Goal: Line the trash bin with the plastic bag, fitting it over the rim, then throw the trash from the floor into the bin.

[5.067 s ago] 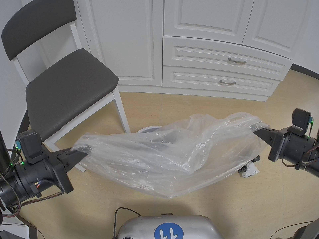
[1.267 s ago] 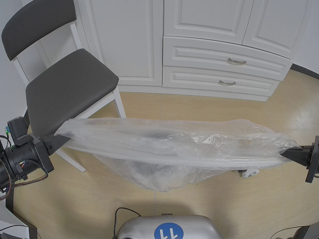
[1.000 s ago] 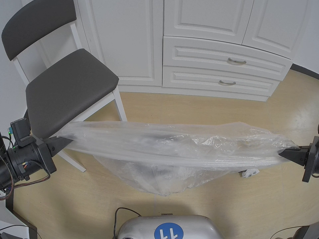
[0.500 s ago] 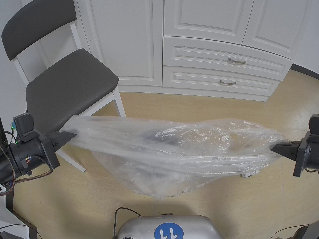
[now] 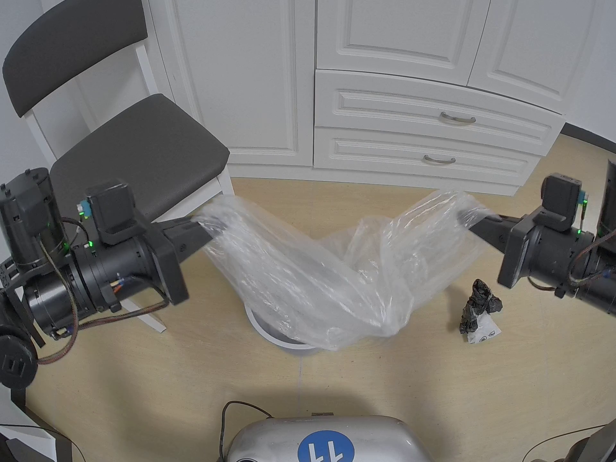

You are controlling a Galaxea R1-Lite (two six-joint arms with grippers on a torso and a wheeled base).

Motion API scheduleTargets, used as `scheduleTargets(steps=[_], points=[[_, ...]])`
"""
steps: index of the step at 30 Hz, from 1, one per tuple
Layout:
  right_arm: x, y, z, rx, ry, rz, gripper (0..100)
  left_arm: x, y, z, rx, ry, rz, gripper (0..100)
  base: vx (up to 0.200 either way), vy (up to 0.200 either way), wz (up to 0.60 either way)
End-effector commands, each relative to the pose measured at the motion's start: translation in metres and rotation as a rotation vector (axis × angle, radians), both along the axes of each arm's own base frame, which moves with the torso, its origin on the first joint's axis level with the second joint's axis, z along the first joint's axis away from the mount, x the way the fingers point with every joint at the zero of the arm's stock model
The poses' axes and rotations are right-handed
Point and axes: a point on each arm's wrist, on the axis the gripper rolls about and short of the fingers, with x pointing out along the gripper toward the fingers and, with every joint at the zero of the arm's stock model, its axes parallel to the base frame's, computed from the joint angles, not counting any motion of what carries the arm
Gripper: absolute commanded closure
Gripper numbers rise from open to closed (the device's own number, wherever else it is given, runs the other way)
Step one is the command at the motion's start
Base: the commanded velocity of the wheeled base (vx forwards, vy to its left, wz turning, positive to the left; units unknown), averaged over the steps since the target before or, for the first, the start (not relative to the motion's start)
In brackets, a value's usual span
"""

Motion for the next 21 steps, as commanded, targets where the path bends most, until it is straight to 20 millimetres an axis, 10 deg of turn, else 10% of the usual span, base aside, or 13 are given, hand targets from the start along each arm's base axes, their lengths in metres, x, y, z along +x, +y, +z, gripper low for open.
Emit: scheduleTargets(steps=[1, 21], points=[[-0.011, 0.025, -0.029, -0.017, 0.036, 0.119, 100, -0.009, -0.038, -0.009, -0.002, -0.01, -0.147, 100, 0.0, 0.0, 0.0], [-0.029, 0.047, -0.045, 0.1, 0.031, 0.232, 100, -0.02, -0.052, -0.028, -0.211, 0.178, 0.03, 100, 0.0, 0.0, 0.0]])
